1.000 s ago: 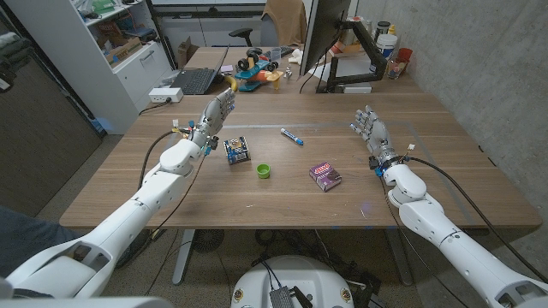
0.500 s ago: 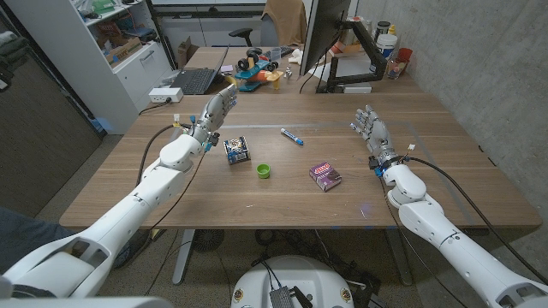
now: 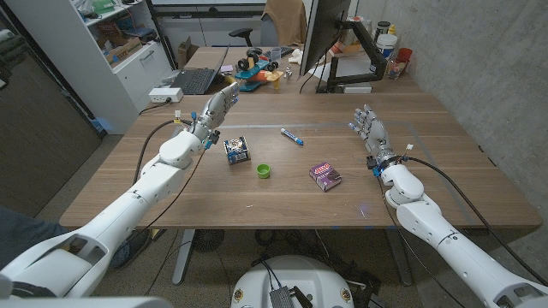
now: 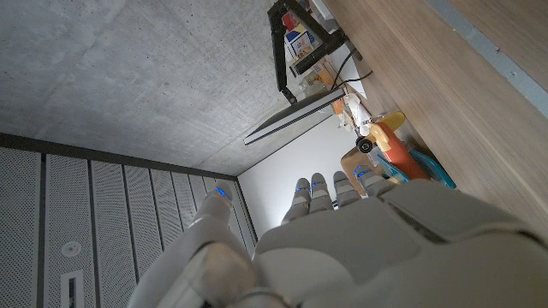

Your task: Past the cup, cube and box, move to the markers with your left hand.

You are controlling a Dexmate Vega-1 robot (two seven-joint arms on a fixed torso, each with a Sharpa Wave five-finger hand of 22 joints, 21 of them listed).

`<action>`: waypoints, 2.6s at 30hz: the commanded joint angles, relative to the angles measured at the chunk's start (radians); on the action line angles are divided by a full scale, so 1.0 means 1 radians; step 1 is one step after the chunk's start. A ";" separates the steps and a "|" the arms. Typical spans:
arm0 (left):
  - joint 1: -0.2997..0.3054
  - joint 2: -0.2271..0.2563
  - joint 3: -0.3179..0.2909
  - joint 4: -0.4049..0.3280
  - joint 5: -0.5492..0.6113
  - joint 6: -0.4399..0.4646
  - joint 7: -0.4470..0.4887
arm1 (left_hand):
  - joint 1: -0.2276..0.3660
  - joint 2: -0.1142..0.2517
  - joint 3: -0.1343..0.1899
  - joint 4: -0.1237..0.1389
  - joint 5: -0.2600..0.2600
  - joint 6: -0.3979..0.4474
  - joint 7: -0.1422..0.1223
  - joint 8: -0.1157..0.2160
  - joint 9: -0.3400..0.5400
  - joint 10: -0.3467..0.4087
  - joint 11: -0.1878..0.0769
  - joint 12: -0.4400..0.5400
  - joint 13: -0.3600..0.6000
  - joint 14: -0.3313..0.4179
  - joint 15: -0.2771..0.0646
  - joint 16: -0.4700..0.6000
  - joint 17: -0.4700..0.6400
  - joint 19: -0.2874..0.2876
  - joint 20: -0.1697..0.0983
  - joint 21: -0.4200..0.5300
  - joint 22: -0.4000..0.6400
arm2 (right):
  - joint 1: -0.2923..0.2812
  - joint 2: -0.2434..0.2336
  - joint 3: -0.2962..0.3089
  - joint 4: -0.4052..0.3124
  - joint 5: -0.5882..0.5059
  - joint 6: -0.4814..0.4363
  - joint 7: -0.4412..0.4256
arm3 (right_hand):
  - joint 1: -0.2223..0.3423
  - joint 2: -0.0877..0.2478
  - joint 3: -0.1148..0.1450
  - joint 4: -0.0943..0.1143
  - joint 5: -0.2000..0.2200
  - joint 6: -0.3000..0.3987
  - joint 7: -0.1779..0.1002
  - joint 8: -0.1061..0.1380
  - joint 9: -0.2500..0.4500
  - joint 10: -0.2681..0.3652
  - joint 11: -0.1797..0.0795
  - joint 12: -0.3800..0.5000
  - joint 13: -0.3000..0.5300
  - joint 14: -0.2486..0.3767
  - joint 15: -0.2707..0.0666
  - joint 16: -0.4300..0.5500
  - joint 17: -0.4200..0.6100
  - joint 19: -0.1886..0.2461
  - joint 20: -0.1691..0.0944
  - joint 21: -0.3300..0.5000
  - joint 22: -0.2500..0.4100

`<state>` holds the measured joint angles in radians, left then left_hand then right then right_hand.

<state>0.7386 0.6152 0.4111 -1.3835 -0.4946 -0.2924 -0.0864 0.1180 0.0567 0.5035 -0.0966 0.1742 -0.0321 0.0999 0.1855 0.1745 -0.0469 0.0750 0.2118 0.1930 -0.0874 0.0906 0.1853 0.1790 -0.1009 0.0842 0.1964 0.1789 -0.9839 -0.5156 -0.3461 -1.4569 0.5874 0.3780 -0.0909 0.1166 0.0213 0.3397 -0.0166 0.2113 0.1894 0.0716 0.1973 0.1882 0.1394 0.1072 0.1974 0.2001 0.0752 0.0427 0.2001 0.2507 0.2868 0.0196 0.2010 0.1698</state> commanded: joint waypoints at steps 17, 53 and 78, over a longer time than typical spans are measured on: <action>-0.048 0.032 0.032 0.006 0.121 0.007 0.026 | 0.016 0.002 0.003 -0.010 0.005 0.010 -0.003 0.006 0.005 0.007 0.000 0.004 0.003 0.008 -0.003 0.004 0.002 -0.012 0.004 0.001 0.001 | 0.011 0.023 -0.019 -0.009 -0.028 0.018 -0.016 | 0.005 0.013 -0.003 -0.004 -0.002 0.011 -0.002 0.002 0.003 0.009 -0.002 0.004 -0.001 0.008 0.002 0.005 -0.003 0.006 0.003 -0.005 0.002; -0.115 0.038 0.095 -0.012 0.292 0.037 0.066 | 0.034 0.005 0.009 -0.023 0.005 0.013 -0.007 0.006 0.005 0.011 -0.005 0.004 0.003 0.010 -0.007 0.004 0.001 -0.018 0.014 0.000 0.002 | 0.011 0.033 -0.022 -0.015 -0.037 0.035 -0.017 | 0.003 0.015 -0.006 -0.006 -0.003 0.014 -0.002 0.002 0.003 0.010 0.001 0.004 -0.002 0.008 0.002 0.005 -0.009 0.006 0.004 -0.006 0.002; -0.150 0.052 0.134 -0.020 0.409 0.060 0.086 | 0.045 0.007 0.012 -0.030 0.004 0.015 -0.007 0.006 0.006 0.014 -0.005 0.004 0.003 0.012 -0.008 0.004 0.001 -0.019 0.018 0.000 0.002 | 0.009 0.040 -0.025 -0.021 -0.046 0.047 -0.022 | 0.001 0.017 -0.009 -0.006 -0.003 0.015 -0.002 0.001 0.003 0.011 -0.002 0.004 -0.003 0.008 0.003 0.006 -0.013 0.005 0.004 -0.007 0.002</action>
<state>0.6059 0.6608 0.5254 -1.3978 -0.1425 -0.2460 -0.0111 0.1537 0.0661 0.5114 -0.1215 0.1741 -0.0213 0.0890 0.1855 0.1745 -0.0416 0.0697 0.2118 0.1930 -0.0818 0.0850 0.1852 0.1767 -0.1170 0.1003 0.1964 0.1791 -0.9742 -0.4780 -0.3699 -1.4721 0.5451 0.4196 -0.1113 0.1150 0.0334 0.3327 -0.0236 0.2112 0.1948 0.0661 0.1973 0.1881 0.1393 0.1072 0.1974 0.1953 0.0751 0.0427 0.2001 0.2369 0.2867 0.0196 0.1952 0.1697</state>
